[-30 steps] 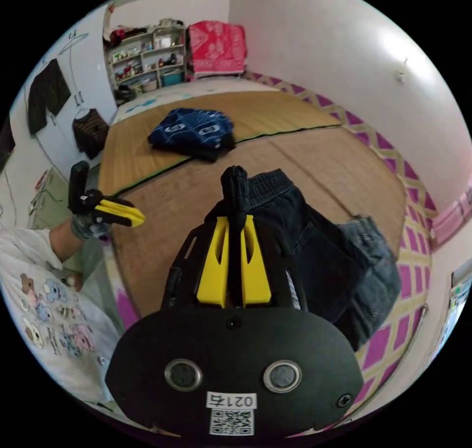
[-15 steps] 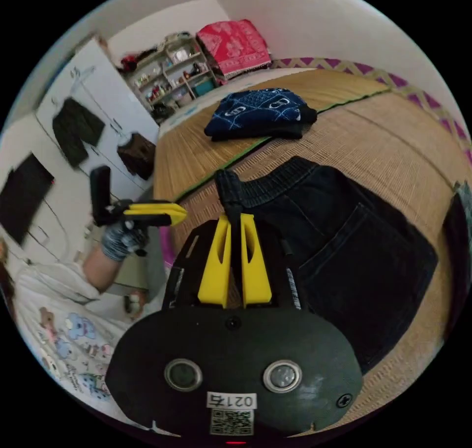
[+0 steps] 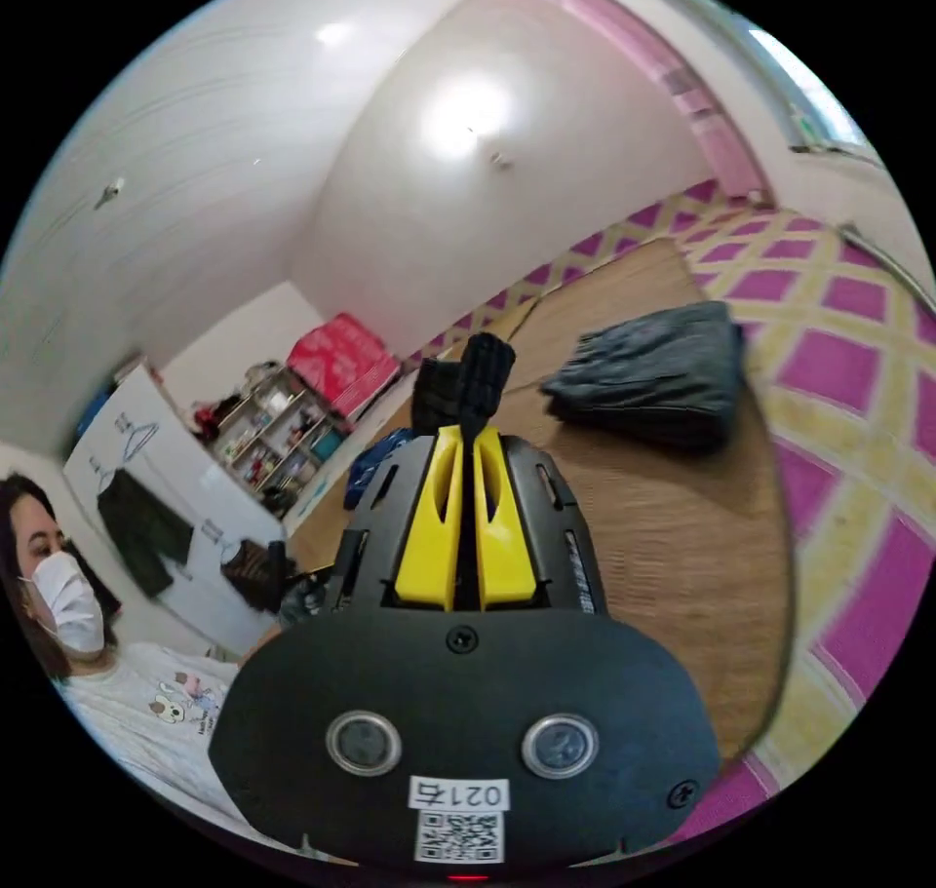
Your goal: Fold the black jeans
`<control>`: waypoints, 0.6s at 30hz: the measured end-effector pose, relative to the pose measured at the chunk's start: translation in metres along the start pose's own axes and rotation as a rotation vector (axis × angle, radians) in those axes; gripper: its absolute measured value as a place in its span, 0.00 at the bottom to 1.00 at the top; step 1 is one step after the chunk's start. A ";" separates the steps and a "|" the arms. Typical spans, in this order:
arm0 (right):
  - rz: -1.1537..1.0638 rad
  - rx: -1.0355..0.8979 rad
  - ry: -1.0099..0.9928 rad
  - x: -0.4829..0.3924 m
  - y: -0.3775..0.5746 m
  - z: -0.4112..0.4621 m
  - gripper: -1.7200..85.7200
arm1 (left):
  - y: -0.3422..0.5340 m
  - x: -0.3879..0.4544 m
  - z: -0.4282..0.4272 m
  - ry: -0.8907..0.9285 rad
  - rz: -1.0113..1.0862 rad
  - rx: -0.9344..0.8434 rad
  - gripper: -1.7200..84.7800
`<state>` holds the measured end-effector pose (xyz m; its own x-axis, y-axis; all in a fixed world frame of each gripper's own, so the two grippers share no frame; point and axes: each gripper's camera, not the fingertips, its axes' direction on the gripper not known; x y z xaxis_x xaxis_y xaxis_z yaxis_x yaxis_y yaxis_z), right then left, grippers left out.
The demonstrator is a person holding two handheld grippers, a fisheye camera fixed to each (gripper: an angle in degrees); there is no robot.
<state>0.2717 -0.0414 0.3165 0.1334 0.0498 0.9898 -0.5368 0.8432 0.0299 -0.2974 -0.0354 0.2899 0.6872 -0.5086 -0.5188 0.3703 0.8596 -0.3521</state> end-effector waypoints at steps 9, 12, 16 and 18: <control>0.528 -0.044 -0.024 0.191 0.084 -0.039 0.03 | -0.017 0.039 0.046 0.059 0.081 -0.059 0.02; 0.376 0.032 0.178 0.135 0.069 -0.056 0.06 | -0.023 0.069 0.061 0.067 0.210 -0.108 0.03; 0.047 0.040 0.454 0.029 0.038 -0.018 0.10 | -0.031 0.111 0.088 0.087 0.374 -0.166 0.08; -0.097 0.040 0.505 -0.008 0.032 0.009 0.10 | -0.037 0.140 0.109 0.086 0.456 -0.183 0.10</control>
<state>0.2459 -0.0201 0.3104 0.5643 0.2335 0.7918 -0.5324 0.8360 0.1329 -0.1465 -0.1324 0.3156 0.6967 -0.0917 -0.7114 -0.0772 0.9765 -0.2014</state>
